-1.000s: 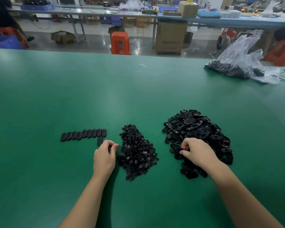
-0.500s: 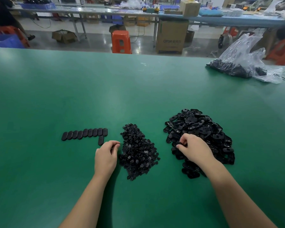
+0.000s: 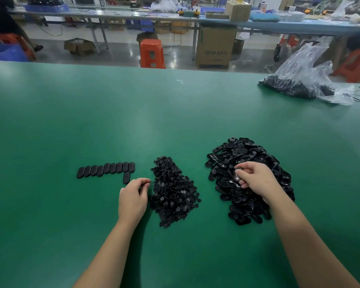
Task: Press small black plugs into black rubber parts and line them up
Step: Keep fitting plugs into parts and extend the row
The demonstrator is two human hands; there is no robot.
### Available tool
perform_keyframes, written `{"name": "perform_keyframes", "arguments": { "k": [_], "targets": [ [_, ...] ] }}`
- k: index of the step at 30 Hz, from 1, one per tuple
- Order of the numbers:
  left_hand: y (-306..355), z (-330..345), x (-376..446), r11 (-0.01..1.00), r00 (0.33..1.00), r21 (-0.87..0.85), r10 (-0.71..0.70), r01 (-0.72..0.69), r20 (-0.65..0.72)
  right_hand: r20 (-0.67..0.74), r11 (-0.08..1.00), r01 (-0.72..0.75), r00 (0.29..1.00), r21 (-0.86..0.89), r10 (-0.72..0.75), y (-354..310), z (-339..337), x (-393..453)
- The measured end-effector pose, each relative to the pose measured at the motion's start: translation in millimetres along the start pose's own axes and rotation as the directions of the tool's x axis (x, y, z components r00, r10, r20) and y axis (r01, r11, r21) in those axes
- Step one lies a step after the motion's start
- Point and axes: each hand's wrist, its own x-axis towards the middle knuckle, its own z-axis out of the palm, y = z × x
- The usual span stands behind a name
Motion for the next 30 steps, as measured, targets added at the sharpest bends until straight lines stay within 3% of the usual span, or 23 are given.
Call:
{"name": "perform_keyframes", "arguments": {
  "k": [5,8,19,30],
  "targets": [
    [0.6,-0.5,-0.4,1.000,1.000,0.005,0.002,-0.002,0.002,0.092,0.894,-0.126,0.991,0.430,0.096,-13.2,11.1,-12.7],
    [1.0,-0.7,-0.6,1.000,1.000,0.005,0.005,-0.006,0.004,0.099,0.831,-0.152,0.988,0.536,0.117,-18.8,28.4,-23.4],
    [-0.2,-1.3,-1.0,0.999,0.999,-0.035,-0.031,0.031,0.006,0.010,0.747,-0.049,0.998,0.662,0.056,-7.5,102.3,-51.7],
    [3.2,-2.0,-2.8,0.986,0.994,-0.123,-0.110,0.110,0.003,-0.122,0.857,0.123,0.990,0.500,-0.071,16.9,122.5,-57.2]
  ]
}}
